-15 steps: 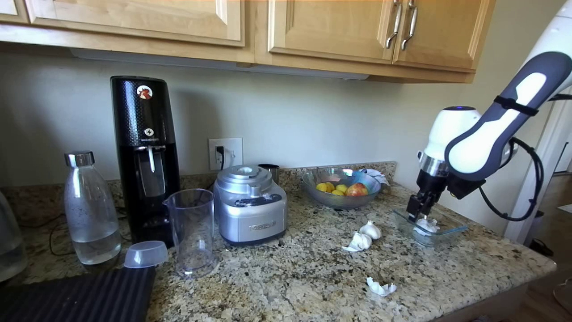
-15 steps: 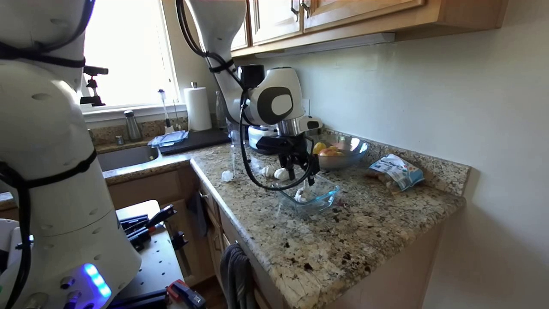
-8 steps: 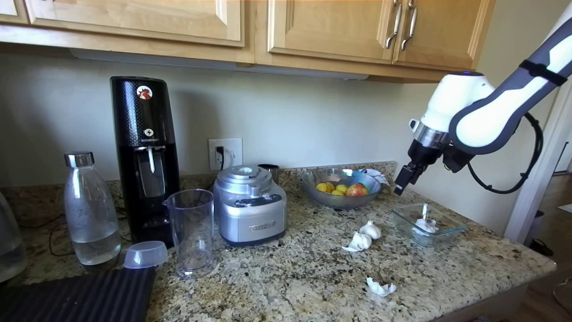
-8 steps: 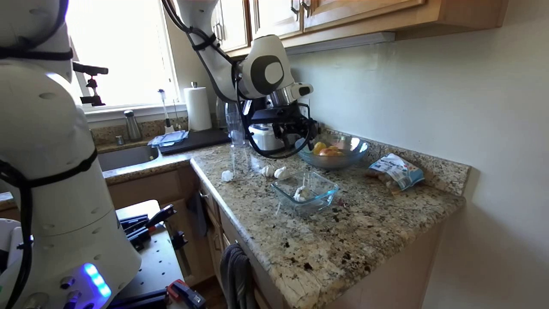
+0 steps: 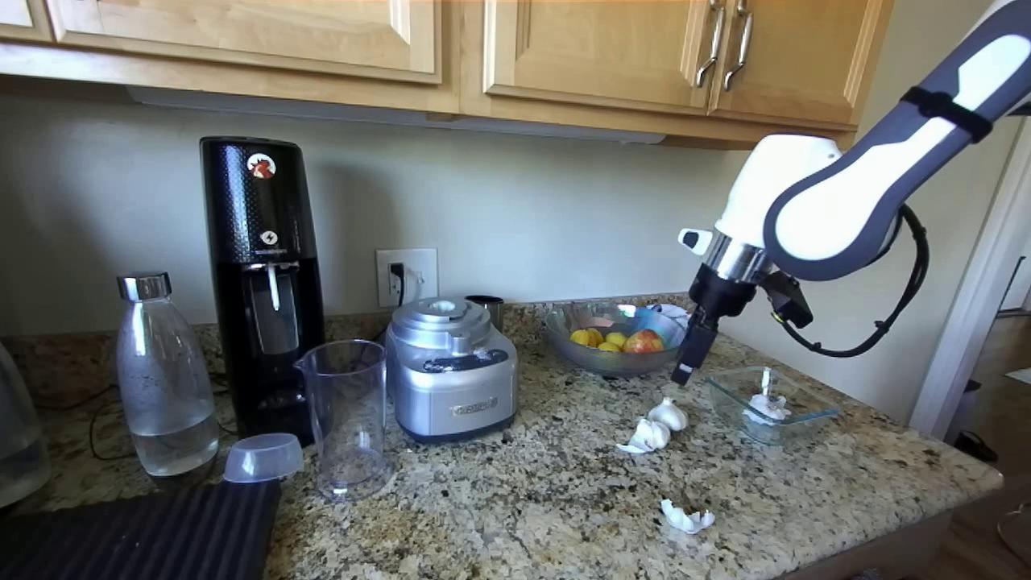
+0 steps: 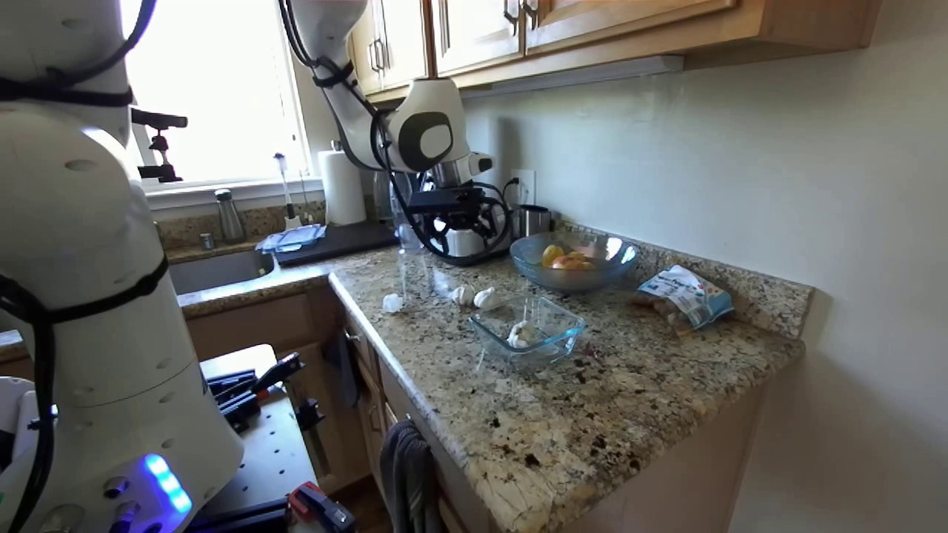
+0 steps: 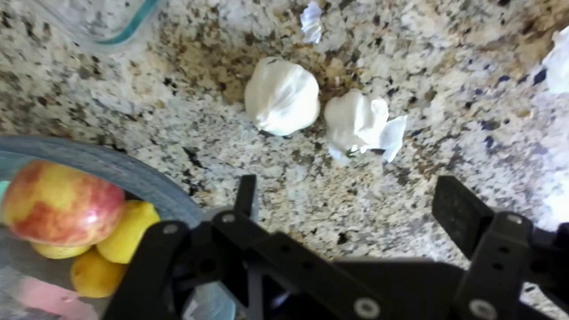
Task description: Pick up all the garlic cloves from the countertop and put them in the glass bowl.
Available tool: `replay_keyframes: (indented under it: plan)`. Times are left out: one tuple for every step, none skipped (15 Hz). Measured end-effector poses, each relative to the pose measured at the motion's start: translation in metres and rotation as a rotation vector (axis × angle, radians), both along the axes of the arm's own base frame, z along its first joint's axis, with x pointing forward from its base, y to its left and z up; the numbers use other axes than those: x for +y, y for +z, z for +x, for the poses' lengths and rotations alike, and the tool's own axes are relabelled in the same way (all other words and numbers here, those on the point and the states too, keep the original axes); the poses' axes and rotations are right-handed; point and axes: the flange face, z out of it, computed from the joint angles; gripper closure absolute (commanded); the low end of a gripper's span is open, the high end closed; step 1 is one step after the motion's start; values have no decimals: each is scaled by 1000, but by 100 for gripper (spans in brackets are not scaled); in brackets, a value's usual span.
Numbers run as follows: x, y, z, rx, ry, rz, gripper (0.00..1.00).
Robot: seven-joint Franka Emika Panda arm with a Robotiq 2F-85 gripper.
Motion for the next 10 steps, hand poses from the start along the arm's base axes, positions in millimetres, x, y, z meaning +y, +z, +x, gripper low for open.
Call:
replay_keyframes:
  plan:
    - [5, -7, 0, 23, 46, -12, 0]
    - [8, -15, 0, 45, 88, -23, 0]
    - [10, -21, 1, 63, 126, -31, 0]
    - [12, -27, 2, 76, 160, -37, 0]
    - [15, -32, 3, 85, 190, -42, 0]
    - [17, -38, 4, 93, 220, -49, 0]
    - [19, -43, 5, 98, 248, -56, 0]
    - [22, -48, 7, 103, 274, -64, 0]
    - [25, -54, 8, 108, 303, -72, 0]
    - [27, -60, 9, 114, 332, -81, 0]
